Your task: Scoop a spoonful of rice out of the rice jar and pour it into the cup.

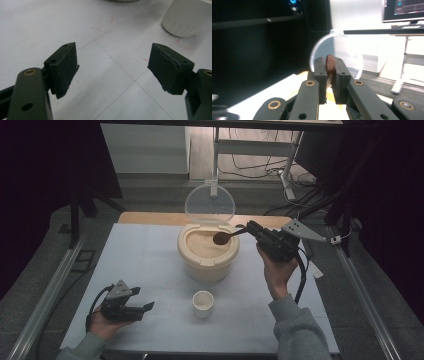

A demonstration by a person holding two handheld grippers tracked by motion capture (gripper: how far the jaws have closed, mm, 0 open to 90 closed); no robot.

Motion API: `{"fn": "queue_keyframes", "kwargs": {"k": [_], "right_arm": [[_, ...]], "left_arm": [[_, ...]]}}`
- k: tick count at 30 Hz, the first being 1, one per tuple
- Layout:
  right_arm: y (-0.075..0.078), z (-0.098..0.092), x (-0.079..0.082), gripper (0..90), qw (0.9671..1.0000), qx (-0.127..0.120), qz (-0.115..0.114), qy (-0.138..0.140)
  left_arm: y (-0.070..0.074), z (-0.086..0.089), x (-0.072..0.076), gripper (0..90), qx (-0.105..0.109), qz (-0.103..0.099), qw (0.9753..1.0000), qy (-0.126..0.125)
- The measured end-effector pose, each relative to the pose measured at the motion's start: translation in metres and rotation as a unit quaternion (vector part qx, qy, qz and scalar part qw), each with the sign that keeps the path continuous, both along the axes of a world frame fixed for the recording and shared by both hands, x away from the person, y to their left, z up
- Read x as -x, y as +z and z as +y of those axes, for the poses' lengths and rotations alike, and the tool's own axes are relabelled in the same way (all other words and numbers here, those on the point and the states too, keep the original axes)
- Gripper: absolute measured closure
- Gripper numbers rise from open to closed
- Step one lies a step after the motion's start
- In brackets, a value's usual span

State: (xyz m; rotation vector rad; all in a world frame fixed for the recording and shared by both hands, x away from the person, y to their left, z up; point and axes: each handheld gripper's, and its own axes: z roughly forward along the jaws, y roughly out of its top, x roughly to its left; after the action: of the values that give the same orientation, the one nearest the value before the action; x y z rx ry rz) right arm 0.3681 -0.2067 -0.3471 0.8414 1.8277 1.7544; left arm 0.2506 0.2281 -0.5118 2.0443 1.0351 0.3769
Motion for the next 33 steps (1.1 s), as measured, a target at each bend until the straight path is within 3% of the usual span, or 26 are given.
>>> {"fn": "queue_keyframes", "kwargs": {"k": [5,10,17,27,33], "right_arm": [[0.001,0.006,-0.004,83.1,0.9998,0.013,-0.011,-0.014],[-0.002,0.007,-0.007,83.0,0.9994,0.025,-0.005,-0.022],[-0.010,0.010,-0.012,83.0,0.9975,0.063,-0.004,-0.033],[-0.025,0.013,-0.019,83.1,0.9978,0.052,0.038,-0.019],[-0.038,0.011,-0.025,83.1,0.9967,0.018,0.079,-0.004]], "left_arm": [[-0.001,0.001,-0.001,23.4,0.000,0.002,1.0000,-0.001],[-0.001,0.000,-0.001,23.4,-0.001,0.002,1.0000,-0.003],[-0.002,-0.002,-0.001,23.4,-0.007,0.000,1.0000,-0.003],[-0.001,0.000,-0.001,23.6,-0.005,-0.005,1.0000,0.000],[-0.002,-0.002,-0.001,23.5,-0.008,-0.005,0.9999,-0.003]]}}
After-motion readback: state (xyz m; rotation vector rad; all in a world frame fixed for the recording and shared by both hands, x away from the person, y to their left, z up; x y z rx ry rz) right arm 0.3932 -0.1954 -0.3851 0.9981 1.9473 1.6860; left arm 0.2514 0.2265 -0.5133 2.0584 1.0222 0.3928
